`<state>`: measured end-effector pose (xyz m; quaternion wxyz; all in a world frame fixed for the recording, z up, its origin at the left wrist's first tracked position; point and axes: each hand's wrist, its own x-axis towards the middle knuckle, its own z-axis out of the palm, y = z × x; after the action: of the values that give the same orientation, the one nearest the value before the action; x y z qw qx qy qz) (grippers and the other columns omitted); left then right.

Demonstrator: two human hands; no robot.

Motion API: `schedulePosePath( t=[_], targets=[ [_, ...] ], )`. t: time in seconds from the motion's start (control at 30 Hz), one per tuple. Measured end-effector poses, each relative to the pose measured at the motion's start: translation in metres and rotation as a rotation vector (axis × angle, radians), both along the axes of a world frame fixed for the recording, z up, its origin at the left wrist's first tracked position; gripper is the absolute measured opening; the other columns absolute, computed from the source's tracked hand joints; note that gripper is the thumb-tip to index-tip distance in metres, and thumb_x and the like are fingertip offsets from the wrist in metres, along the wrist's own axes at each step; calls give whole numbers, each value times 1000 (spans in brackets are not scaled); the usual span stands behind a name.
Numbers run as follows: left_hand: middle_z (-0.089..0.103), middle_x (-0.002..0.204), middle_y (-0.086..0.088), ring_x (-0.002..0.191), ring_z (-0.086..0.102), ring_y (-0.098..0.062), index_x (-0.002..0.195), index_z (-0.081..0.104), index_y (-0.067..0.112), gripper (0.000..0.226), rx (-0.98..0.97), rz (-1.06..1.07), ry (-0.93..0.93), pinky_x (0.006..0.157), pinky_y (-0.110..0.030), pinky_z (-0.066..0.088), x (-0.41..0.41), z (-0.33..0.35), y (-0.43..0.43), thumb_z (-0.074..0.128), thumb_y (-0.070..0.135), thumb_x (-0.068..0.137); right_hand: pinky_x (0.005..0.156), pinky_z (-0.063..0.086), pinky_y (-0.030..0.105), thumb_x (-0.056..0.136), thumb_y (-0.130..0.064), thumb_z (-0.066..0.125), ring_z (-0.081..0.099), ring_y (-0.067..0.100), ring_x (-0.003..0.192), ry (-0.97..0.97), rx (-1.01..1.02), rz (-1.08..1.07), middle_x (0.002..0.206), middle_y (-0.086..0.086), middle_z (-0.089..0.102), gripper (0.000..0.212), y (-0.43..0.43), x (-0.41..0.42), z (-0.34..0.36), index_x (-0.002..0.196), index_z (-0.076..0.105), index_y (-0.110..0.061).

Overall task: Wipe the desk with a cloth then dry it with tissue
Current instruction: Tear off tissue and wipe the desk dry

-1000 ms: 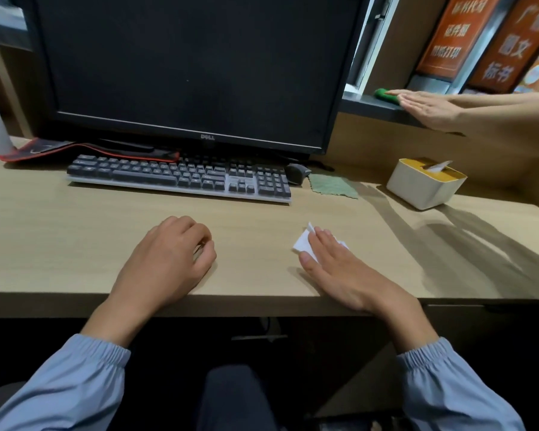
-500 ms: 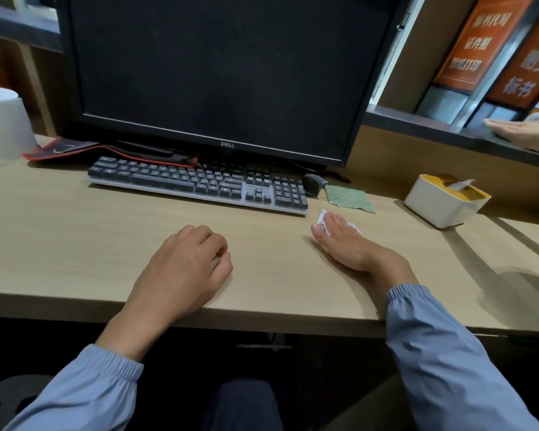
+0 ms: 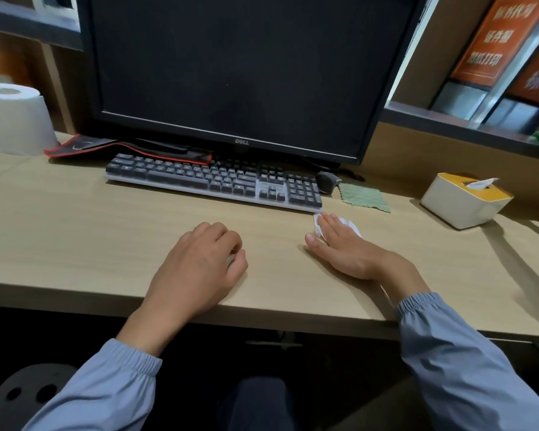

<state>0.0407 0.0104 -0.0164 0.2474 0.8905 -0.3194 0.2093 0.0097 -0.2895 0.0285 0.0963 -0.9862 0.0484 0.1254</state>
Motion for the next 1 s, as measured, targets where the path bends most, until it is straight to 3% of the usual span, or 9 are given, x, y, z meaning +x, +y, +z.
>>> schedulePosePath(
  t=[0.3,0.6,0.73,0.9,1.0],
  targets=[
    [58,95,7,91,52,-18,98,66,20,17,2,-6,10,83,-40,49,0,1,1,56,34,99,116,-16,29,97,-78,11,-26,8,154,36,34,73,169,-8,-26,93,53,-3,3,164,-16,-19],
    [57,98,3,94,51,-19,103,64,16,13,-45,24,38,82,-42,51,2,0,2,55,24,98,118,-14,30,101,-74,11,-26,11,155,25,4,196,170,-2,-26,90,103,25,-2,164,-16,-16],
    [58,106,-2,101,50,-24,113,62,11,23,-56,77,82,86,-44,49,2,2,3,49,18,95,124,-14,34,104,-69,15,-28,9,154,36,16,239,170,-3,-27,84,111,29,0,164,-16,-18],
    [61,108,-4,103,53,-27,114,64,10,25,-54,94,90,86,-47,50,3,0,5,50,17,94,125,-15,35,102,-72,15,-34,3,150,89,42,263,167,-10,-33,86,112,0,8,163,-20,-22],
    [61,105,-5,99,54,-28,110,65,10,23,-67,114,93,84,-49,50,3,-2,4,51,16,94,122,-19,28,101,-73,16,-40,-5,144,119,41,287,163,-16,-38,85,113,-42,8,161,-23,-27]
  ],
)
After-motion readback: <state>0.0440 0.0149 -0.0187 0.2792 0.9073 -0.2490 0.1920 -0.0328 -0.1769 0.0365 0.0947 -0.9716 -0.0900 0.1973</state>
